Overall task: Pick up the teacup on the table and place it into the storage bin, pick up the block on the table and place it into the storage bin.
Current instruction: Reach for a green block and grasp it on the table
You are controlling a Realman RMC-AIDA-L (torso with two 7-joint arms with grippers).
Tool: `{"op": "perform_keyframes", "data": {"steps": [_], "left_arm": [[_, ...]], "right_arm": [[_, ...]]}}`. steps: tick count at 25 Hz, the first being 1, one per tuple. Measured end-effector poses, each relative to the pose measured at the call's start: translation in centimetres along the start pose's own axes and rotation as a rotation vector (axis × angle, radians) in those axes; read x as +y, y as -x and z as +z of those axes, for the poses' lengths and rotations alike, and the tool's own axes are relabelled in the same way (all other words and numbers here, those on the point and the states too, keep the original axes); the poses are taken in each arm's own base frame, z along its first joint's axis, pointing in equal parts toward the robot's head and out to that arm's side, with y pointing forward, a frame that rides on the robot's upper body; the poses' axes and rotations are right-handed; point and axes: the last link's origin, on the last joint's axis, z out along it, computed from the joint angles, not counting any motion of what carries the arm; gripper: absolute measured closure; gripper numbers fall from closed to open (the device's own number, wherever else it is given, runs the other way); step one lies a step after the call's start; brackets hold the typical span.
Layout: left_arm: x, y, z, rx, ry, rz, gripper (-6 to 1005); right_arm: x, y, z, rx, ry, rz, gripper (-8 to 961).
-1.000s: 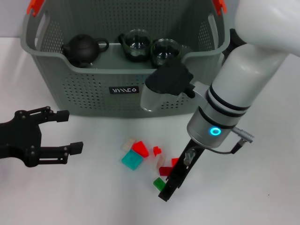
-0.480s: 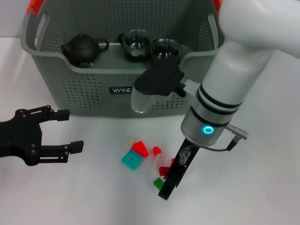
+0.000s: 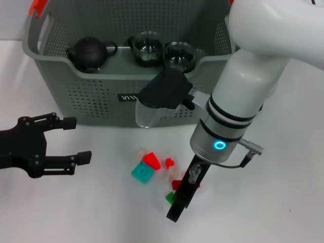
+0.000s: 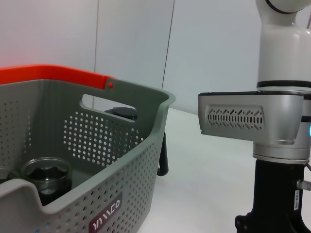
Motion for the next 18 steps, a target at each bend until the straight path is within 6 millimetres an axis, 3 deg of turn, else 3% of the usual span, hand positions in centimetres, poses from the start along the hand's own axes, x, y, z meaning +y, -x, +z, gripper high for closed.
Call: {"op": "perform_keyframes", "data": {"steps": [18], "left_arm": [[-0.19,-0.35,0.45,0.008,0.011,0.006,102]], "right_arm": [[-0.33,0.15,0.29,-0.047,0.01,0.114,250]]}}
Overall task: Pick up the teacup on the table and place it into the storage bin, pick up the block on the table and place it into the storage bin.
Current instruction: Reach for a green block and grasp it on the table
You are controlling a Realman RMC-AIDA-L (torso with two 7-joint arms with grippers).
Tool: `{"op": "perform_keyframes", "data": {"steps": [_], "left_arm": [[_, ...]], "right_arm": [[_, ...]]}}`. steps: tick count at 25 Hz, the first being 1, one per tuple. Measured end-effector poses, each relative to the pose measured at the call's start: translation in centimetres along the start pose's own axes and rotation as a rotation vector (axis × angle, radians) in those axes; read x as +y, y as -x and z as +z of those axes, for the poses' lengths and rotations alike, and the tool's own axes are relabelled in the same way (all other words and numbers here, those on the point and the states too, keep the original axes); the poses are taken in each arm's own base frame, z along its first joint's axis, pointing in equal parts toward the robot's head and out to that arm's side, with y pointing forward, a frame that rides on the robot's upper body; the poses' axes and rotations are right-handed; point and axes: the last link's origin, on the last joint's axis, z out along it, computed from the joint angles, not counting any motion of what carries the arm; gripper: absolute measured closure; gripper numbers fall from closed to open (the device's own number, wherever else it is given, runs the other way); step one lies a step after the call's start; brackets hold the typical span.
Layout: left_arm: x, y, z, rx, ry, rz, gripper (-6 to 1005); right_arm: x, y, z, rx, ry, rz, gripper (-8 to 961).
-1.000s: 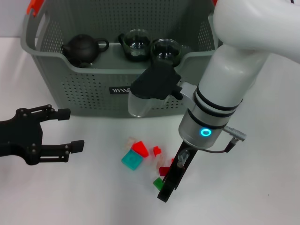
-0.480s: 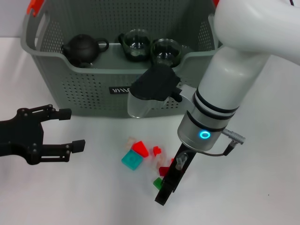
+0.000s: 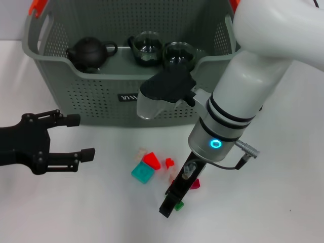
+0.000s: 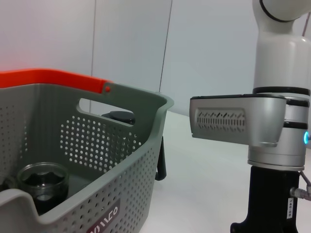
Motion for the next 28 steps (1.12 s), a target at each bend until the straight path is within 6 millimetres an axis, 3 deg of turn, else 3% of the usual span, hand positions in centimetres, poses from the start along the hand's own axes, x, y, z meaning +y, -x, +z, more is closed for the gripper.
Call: {"op": "perform_keyframes", "data": {"steps": [13,28], "left_arm": [[-0.2,-0.2,0.2,0.001,0.0,0.031,102],[-0.2,-0.1,0.3,0.003,-0.002,0.036,104]], "right_arm": [[-0.7,-1.0,0.6,-0.015,0.037,0.134,250],[-0.8,-1.0,0.8,-0.007,0.012,0.124,250]]}}
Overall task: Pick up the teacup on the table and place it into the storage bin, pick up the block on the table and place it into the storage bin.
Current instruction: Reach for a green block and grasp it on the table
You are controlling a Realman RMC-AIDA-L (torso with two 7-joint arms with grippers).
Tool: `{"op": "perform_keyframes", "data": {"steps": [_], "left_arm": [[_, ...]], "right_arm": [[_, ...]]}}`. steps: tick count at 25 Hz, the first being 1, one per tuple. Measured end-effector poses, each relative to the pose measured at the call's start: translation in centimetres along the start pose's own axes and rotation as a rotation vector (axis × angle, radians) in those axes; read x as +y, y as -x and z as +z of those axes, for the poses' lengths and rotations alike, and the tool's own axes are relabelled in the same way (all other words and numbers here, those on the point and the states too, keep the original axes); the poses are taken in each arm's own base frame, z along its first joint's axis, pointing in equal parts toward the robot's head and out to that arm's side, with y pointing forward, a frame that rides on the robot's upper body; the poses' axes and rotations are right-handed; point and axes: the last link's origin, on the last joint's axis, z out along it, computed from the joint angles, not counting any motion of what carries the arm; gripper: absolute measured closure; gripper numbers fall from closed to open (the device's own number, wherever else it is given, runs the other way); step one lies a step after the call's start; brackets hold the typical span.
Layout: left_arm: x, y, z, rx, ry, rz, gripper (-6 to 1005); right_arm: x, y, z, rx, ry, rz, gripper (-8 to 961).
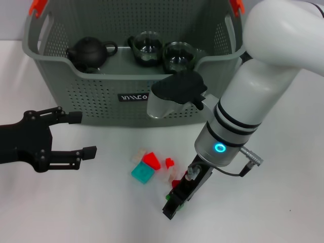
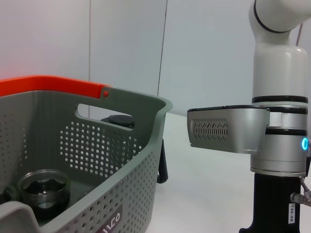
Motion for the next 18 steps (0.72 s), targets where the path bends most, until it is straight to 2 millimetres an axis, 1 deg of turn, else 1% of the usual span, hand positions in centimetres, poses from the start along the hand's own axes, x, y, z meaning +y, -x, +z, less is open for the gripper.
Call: {"op": "perform_keyframes", "data": {"steps": [6,18], "left_arm": [[0.02,0.03,0.13,0.003,0.004,-0.002,108],[-0.04,0.26,0.36,0.011,0.005,-0.006,108]], "right_arm": [[-0.03,0.16,-0.07,0.005,-0.019,-0.02,250],[0.62,0.62,-0.05,0.028,-0.049,-0.069,250]]}}
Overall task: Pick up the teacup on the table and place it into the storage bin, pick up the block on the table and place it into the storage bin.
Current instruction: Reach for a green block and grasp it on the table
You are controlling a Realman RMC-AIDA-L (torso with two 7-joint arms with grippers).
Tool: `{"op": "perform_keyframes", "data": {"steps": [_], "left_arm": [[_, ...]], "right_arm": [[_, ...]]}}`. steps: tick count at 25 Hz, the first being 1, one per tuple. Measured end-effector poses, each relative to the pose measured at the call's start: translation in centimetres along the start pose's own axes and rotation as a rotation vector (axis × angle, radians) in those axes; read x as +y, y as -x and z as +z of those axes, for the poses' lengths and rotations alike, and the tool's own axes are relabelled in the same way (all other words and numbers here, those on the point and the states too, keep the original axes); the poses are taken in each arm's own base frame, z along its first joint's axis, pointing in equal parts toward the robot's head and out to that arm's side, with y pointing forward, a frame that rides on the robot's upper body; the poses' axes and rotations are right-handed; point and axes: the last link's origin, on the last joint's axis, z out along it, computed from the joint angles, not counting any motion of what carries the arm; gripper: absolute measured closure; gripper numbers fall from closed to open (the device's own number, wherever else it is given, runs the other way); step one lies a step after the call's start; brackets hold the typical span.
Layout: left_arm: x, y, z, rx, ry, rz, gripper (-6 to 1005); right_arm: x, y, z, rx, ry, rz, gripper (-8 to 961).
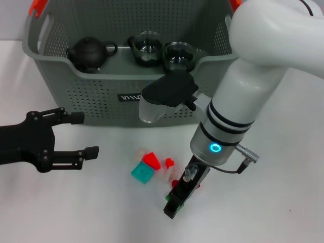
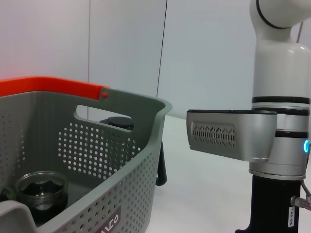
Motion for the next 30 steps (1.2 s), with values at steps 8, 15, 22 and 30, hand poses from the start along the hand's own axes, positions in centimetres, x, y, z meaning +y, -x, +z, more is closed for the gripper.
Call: {"op": "perform_keyframes", "data": {"steps": [8,15,22,30], "left_arm": [[0.02,0.01,-0.04,0.001,0.0,0.0,107],[0.01,0.01,-0.06,0.001,-0.001,-0.002,107],[-0.03,-0.03,-0.04,0.002,-0.002,-0.002,108],[-0.11,-0.21,0.14,0.002,0.003,0.003,108]], "right_arm": [[0.04,0.38,-0.23,0.01,-0.039,-0.02,250],[0.23,0.59,-0.34,0.012,-0.043,-0.037,250],[0.59,0.74,-0.37,0.004,-0.021,-0.05,250],[0.34,0.82,-0.31,-0.005,-0.031,-0.052,249]]}}
